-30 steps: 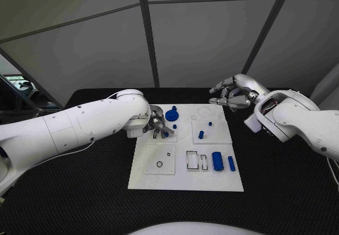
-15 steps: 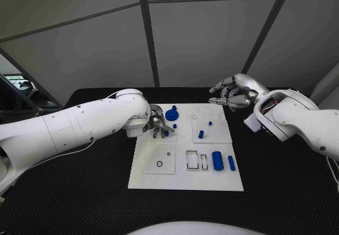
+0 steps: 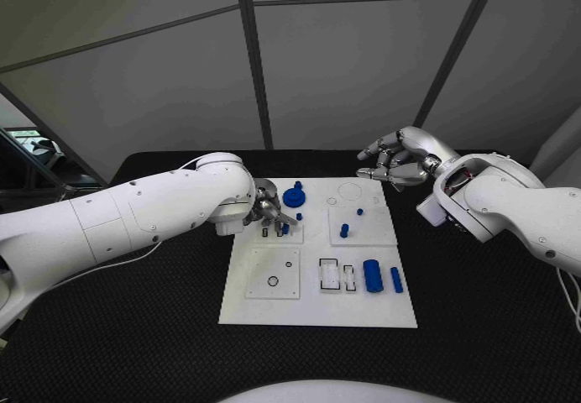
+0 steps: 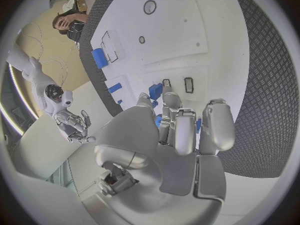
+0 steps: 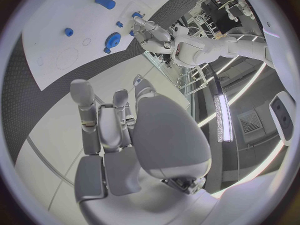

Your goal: Assemble the parts on the task board

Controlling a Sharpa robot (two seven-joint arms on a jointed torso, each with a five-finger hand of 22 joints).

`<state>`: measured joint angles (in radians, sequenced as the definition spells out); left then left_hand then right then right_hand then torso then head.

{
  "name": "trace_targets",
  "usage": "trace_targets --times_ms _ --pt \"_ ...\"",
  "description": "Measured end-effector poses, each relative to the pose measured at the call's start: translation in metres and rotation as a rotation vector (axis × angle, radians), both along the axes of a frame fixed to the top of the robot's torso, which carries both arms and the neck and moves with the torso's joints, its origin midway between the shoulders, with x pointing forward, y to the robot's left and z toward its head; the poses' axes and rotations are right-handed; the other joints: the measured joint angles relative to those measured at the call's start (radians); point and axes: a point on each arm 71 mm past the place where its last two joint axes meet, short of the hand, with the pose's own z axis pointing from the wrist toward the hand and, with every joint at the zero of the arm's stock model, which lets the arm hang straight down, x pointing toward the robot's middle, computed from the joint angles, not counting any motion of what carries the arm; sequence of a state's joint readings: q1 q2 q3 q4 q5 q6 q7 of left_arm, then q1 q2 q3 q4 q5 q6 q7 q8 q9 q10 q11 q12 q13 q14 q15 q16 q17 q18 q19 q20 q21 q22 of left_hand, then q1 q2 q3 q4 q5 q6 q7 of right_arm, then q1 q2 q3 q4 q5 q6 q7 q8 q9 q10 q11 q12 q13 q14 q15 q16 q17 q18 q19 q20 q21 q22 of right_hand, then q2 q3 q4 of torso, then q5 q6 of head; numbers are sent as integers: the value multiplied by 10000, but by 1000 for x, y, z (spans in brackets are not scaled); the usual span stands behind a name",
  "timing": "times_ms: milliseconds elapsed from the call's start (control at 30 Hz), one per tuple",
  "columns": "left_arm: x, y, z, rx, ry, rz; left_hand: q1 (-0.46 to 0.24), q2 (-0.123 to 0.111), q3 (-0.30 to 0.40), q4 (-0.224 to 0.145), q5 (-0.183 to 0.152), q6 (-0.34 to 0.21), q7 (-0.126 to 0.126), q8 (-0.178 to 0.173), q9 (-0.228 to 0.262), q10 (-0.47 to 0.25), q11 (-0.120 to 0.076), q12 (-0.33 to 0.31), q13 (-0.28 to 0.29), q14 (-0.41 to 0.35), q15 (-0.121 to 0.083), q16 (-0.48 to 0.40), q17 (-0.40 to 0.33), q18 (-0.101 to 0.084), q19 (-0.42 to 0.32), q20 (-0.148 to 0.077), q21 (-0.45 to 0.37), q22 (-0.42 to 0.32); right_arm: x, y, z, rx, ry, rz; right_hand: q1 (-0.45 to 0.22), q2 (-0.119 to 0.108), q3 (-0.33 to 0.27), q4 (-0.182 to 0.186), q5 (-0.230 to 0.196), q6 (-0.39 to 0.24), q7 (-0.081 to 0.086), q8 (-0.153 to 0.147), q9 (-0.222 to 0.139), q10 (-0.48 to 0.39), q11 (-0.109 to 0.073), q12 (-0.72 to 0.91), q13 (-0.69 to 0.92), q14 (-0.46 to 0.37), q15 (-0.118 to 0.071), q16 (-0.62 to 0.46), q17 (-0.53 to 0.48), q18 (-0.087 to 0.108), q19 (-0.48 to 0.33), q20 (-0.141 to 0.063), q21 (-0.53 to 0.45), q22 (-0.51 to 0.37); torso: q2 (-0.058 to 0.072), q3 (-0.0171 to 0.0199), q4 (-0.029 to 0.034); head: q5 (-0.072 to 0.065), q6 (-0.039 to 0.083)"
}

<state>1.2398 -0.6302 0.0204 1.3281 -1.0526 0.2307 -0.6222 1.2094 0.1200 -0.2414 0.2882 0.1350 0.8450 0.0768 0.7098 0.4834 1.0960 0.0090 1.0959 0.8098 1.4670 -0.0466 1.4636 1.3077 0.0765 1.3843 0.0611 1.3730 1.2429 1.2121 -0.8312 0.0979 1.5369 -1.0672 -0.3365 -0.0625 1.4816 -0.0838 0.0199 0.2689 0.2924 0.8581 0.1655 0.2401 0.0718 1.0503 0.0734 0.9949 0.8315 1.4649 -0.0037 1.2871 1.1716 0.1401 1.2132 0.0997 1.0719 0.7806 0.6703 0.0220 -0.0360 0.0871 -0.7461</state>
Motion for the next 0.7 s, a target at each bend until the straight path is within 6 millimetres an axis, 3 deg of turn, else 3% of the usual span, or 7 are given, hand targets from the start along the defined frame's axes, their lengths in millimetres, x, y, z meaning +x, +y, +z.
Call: trace_targets --times_ms 700 --pt "0 -4 2 70 -280 -147 1 0 -28 -28 0 0 0 38 60 0 0 0 6 0 0 1 0 -1 0 0 0 -6 2 1 -1 -40 65 23 0 0 0 0 0 0 0 0 0 0 0 0 1 0 0 0 0 0 0 0 0 1 -3 6 -3 -21 -13"
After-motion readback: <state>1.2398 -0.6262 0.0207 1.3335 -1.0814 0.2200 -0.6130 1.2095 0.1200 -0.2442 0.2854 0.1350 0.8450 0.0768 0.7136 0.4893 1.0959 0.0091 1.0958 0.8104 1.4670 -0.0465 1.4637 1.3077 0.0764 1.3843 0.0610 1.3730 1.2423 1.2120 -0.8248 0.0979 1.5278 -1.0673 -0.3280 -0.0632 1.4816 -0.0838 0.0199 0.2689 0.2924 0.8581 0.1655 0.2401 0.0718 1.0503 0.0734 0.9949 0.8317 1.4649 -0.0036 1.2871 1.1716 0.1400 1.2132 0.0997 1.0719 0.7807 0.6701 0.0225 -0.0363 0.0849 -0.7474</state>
